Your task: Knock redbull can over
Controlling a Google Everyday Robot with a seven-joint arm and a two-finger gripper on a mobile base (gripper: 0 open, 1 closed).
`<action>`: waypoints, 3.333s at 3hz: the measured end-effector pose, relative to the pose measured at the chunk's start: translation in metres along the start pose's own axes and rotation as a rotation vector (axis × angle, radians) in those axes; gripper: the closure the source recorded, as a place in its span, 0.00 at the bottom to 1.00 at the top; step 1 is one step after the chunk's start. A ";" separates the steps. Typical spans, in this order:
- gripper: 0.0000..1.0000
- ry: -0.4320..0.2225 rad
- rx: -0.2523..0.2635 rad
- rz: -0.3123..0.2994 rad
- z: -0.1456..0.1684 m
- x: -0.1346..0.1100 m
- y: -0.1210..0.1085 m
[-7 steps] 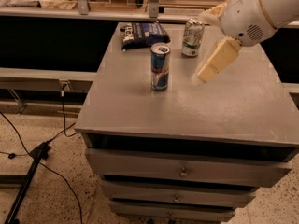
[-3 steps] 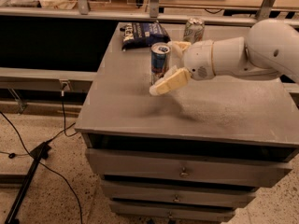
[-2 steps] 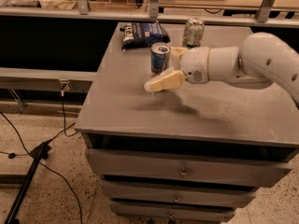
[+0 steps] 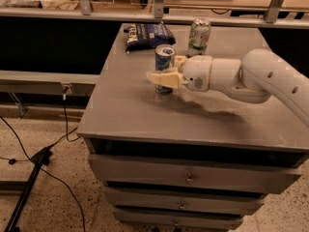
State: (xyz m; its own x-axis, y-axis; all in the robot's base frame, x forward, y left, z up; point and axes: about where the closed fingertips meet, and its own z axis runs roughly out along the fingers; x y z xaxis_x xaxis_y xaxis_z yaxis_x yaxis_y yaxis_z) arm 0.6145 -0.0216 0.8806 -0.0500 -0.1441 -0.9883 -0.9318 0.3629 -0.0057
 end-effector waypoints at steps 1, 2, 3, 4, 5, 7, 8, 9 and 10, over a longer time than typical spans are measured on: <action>0.85 0.039 0.004 -0.021 -0.005 -0.003 -0.002; 1.00 0.201 -0.013 -0.105 -0.013 -0.022 -0.007; 1.00 0.517 -0.072 -0.190 -0.016 -0.034 -0.012; 1.00 0.817 -0.155 -0.236 -0.028 0.006 -0.009; 0.87 1.080 -0.205 -0.261 -0.052 0.049 -0.007; 0.33 1.242 -0.199 -0.259 -0.075 0.068 -0.007; 0.09 1.242 -0.199 -0.259 -0.076 0.064 -0.007; 0.00 1.216 -0.176 -0.248 -0.106 0.060 -0.021; 0.00 1.200 -0.179 -0.249 -0.107 0.062 -0.022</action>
Offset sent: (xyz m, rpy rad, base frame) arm 0.0195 -0.0769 0.0177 -0.6174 0.0100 0.0180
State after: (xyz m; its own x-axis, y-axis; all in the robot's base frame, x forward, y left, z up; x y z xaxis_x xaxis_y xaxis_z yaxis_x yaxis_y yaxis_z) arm 0.5933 -0.1365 0.8360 -0.0744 -0.9774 -0.1977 -0.9944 0.0877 -0.0591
